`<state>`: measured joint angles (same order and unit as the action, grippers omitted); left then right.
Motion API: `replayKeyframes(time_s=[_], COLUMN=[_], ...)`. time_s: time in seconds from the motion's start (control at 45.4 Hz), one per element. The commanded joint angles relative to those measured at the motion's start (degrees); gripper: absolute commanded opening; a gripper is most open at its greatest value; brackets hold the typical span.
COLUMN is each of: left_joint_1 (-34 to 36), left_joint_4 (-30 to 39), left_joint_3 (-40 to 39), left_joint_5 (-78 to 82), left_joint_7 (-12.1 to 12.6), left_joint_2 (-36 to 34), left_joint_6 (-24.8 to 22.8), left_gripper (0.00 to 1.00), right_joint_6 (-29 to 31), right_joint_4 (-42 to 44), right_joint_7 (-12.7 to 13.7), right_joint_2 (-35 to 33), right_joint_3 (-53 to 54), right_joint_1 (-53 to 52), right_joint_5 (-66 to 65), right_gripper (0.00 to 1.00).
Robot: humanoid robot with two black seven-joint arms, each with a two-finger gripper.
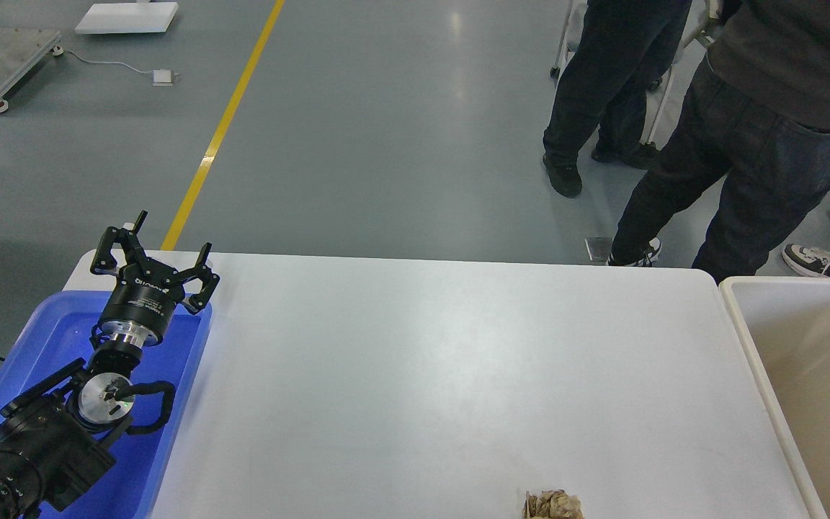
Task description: Tidy desktop
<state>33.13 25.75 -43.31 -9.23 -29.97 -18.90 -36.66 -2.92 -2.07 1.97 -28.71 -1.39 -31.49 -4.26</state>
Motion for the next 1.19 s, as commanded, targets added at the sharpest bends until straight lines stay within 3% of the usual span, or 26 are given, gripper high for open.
replayKeyframes(time_s=[0.0,0.374,0.661,0.903,1.167], left_joint_1=[0.00,0.00,0.00,0.00,0.00], left_joint_4=[0.00,0.00,0.00,0.00,0.00], left_joint_3=[0.06,0.06,0.06,0.06,0.06], left_joint_5=[0.00,0.00,0.00,0.00,0.00], left_joint_7=[0.00,0.00,0.00,0.00,0.00], left_joint_2=[0.00,0.00,0.00,0.00,0.00], left_joint_6=[0.01,0.01,0.01,0.01,0.01], left_gripper=[1.00,1.00,1.00,1.00,1.00], right_joint_6=[-0.33,-0.33,0.72,2.03,10.82], right_joint_4=[0.13,0.31,-1.88,-13.91,-23.77], right_joint_7=[-0.12,-0.12,-0.21,-0.12,-0.12], right_joint_2=[1.29,0.24,0.06,0.41,6.65], right_joint_3=[0.87,1.92,25.90,36.98,44.81], right_joint_1=[0.20,-5.33,-19.83,-27.05,-26.43], right_joint_5=[0.13,0.92,1.01,4.16,12.60], right_gripper=[0.98,0.98,0.99,0.99,0.99])
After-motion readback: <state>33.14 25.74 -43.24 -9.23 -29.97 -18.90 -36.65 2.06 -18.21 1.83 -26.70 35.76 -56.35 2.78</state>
